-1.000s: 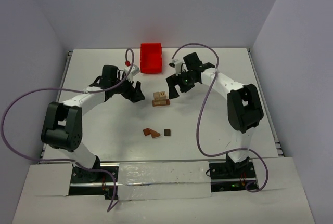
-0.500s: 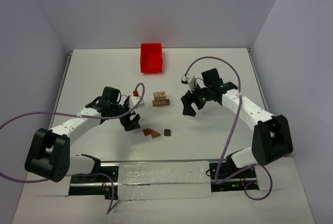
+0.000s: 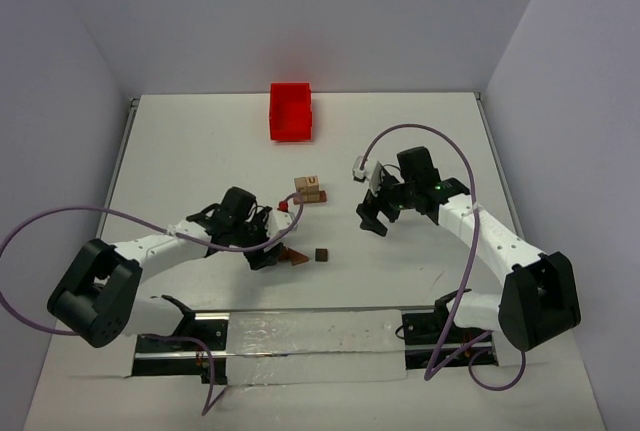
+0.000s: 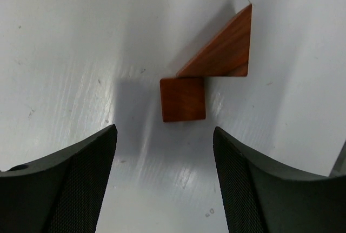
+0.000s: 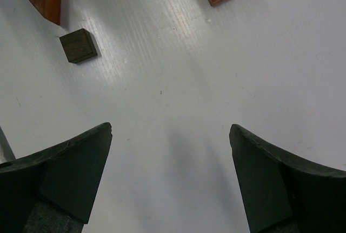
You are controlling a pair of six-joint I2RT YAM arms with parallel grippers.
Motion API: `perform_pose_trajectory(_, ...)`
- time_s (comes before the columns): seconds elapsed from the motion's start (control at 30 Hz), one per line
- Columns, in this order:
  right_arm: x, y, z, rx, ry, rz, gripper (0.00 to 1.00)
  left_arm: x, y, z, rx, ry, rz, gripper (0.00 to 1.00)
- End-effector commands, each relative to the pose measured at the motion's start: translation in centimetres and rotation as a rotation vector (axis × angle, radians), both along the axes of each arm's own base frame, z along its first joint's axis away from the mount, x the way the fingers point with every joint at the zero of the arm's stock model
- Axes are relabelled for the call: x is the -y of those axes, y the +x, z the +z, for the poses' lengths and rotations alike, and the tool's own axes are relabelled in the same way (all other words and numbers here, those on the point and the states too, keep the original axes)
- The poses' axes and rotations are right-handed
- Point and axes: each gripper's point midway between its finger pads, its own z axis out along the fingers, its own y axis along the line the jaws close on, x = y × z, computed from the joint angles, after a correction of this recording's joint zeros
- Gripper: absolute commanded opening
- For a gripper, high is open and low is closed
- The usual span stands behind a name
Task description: Build the wood block tower
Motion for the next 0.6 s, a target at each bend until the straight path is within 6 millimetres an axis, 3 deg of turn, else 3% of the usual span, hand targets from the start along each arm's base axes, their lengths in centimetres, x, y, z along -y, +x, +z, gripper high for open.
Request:
perform_pose_trajectory(0.0,-0.2,0.7,0.8,0.071,0.017,-0.002,0.96,1.6,1.8,0.5,0.064,-0.021,0.041,0.77)
perform_pose_trajectory(0.23,0.1,1.0,0.5,0.068,-0.001,-0.025,0.96,3.1,1.3,0.0,0.037,-0.021,0.045,0.72)
perform_pose_trajectory(0.57,0.1,1.2,0.5,0.057,-0.002,-0.037,0.94,3.0,1.0,-0.4,0.003,0.0,0.087,0.61)
